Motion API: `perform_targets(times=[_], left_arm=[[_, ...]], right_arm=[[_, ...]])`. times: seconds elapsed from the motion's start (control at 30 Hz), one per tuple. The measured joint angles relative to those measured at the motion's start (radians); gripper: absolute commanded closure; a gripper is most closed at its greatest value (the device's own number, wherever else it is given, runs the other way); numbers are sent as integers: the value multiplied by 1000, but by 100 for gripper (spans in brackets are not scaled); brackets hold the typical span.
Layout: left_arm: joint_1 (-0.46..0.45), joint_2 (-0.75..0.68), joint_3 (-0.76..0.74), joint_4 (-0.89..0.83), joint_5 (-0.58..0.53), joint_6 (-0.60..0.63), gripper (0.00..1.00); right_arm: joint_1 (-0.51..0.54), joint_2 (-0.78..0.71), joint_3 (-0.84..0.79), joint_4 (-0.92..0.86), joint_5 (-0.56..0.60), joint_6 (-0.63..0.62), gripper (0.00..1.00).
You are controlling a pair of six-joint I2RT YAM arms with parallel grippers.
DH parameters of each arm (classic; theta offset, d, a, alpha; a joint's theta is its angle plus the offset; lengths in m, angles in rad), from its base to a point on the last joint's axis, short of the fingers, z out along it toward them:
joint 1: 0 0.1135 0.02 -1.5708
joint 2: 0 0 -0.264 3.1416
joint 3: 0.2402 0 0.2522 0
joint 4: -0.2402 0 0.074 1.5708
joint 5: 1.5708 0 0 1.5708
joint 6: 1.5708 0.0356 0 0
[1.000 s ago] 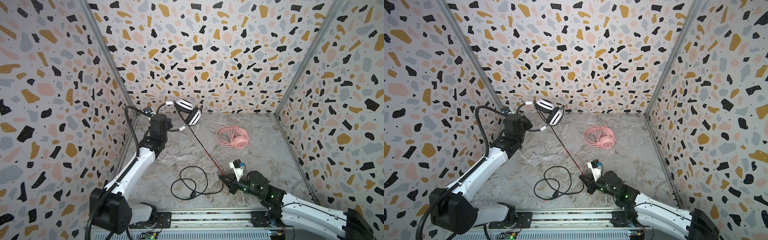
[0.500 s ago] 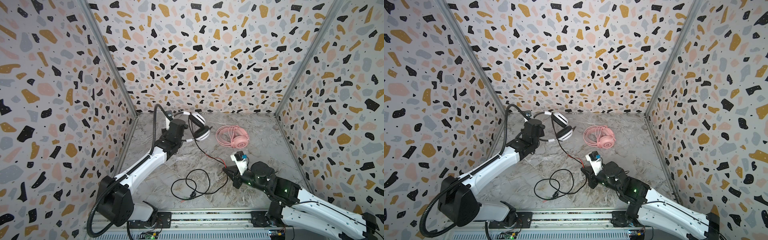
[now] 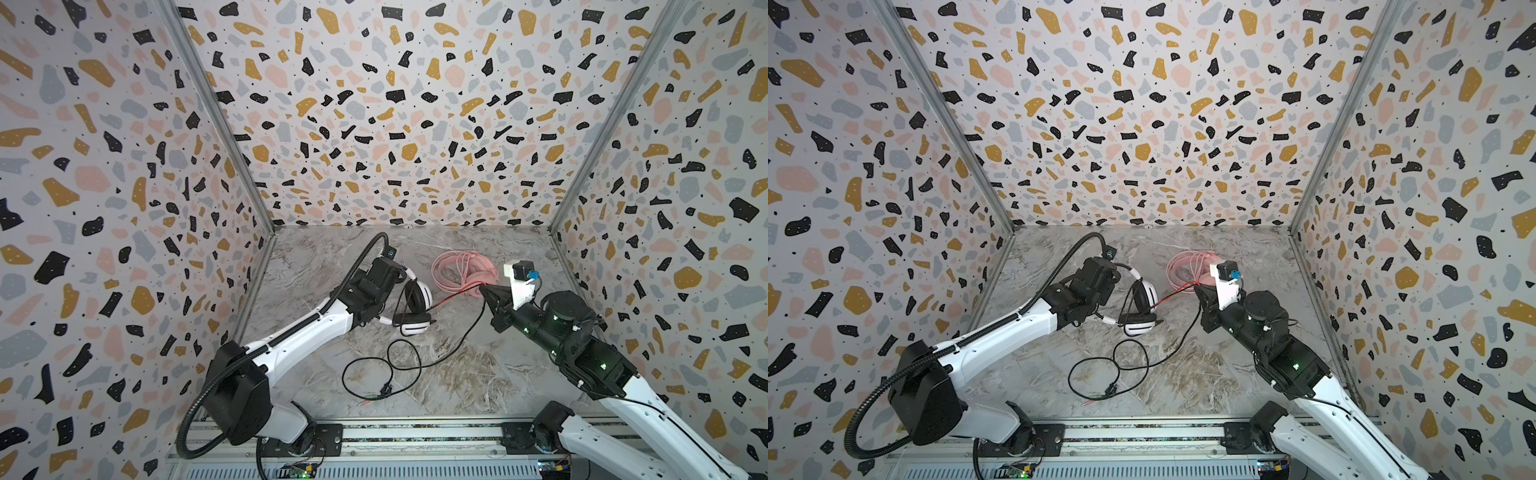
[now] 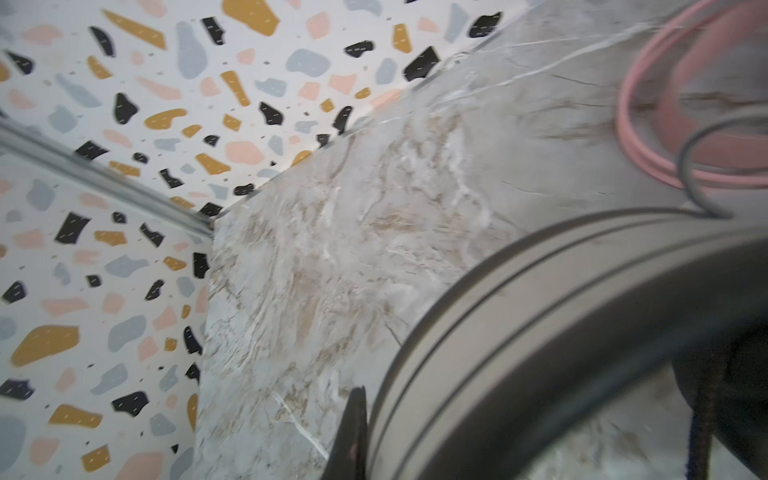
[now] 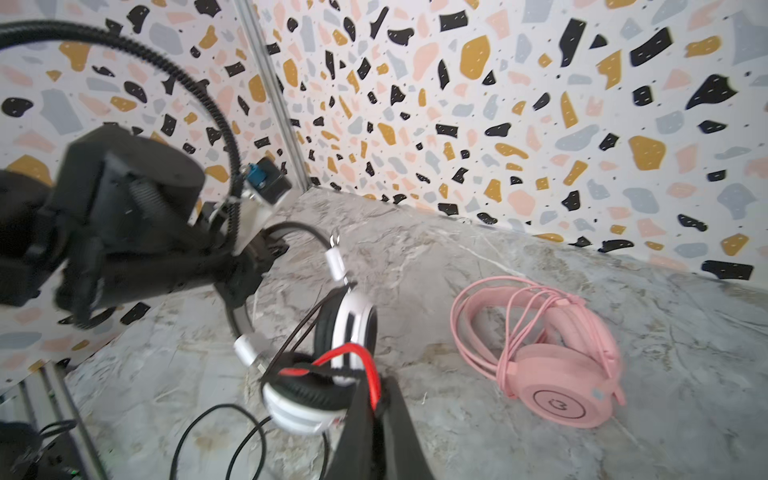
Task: Wrap the headphones
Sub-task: 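Lift the black cable with the right gripper toward the headset while the left lowers it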
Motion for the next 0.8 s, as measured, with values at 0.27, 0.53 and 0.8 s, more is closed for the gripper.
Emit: perform_targets(times=[0.27,0.53,0.8], left_arm=[[-8,-138,0,-71,278,62,100],[-5,-260,16,-100,539,90,100],[-3,-269,49,-103,766,65,100]], right_arm=[[-225,124,32,39,-206,-16,92],[-291,237,32,54,-364,-16,92],[-293,303,15,124,-469,-12,91]])
